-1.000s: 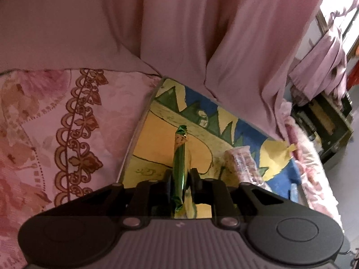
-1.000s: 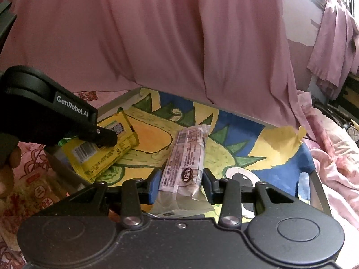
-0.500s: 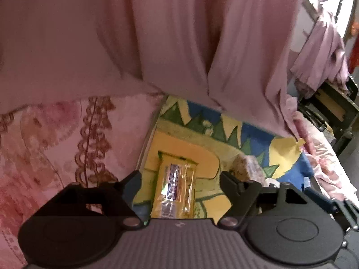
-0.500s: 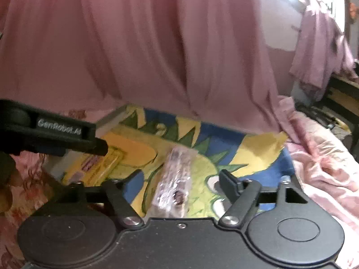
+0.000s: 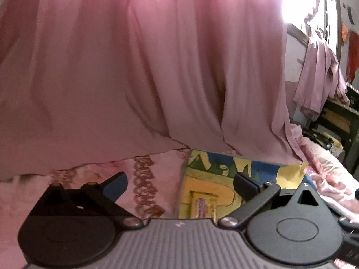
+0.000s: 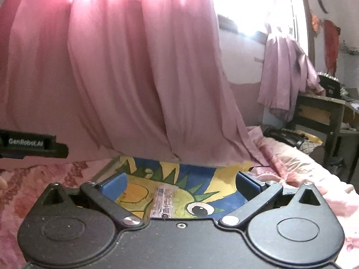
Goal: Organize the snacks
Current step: 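Raise both open grippers away from the tray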
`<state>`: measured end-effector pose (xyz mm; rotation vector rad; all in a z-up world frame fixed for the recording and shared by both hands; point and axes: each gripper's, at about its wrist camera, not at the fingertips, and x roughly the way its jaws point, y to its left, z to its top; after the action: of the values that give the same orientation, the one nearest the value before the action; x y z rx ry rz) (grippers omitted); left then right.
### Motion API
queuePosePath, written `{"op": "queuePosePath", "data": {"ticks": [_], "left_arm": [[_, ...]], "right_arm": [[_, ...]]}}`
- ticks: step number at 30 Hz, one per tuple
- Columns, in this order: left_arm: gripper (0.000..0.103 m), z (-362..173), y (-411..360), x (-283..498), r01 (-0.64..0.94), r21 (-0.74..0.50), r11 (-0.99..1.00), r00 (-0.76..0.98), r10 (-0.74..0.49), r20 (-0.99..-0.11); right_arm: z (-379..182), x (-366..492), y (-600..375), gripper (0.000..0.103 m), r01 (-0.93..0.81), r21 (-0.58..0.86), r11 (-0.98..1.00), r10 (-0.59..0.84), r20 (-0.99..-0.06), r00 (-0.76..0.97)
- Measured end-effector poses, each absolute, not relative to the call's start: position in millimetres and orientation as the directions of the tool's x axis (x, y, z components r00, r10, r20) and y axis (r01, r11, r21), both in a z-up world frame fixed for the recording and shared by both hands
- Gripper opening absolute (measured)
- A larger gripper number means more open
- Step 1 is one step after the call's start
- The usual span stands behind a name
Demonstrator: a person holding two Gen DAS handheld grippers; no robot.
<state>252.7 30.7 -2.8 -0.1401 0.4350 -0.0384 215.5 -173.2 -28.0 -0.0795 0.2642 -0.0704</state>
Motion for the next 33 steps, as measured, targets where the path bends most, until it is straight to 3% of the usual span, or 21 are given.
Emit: {"op": "queuePosePath", "data": {"ticks": [12, 27, 33], "left_arm": [[0.103, 12, 40, 150, -0.010, -0.056, 0.998, 0.911, -0.014, -0.413], [0.103, 7, 33, 57, -0.054, 0.024, 0.998, 0.902, 0.059, -0.428], [0.103, 2, 31, 46, -0.064, 0.024, 0.998, 0.870, 0.068, -0.488]], "right_arm": [[-14, 116, -164, 0.102, 0.031, -0.049, 0.998, -0.043, -0.246, 0.968], [-24, 33, -162, 0.102, 0.036, -0.017, 0.999, -0.040, -0.397, 0.917], [-26, 16, -161, 0.102, 0.025, -0.001, 1.000, -0.024, -0.417, 0.909]]}}
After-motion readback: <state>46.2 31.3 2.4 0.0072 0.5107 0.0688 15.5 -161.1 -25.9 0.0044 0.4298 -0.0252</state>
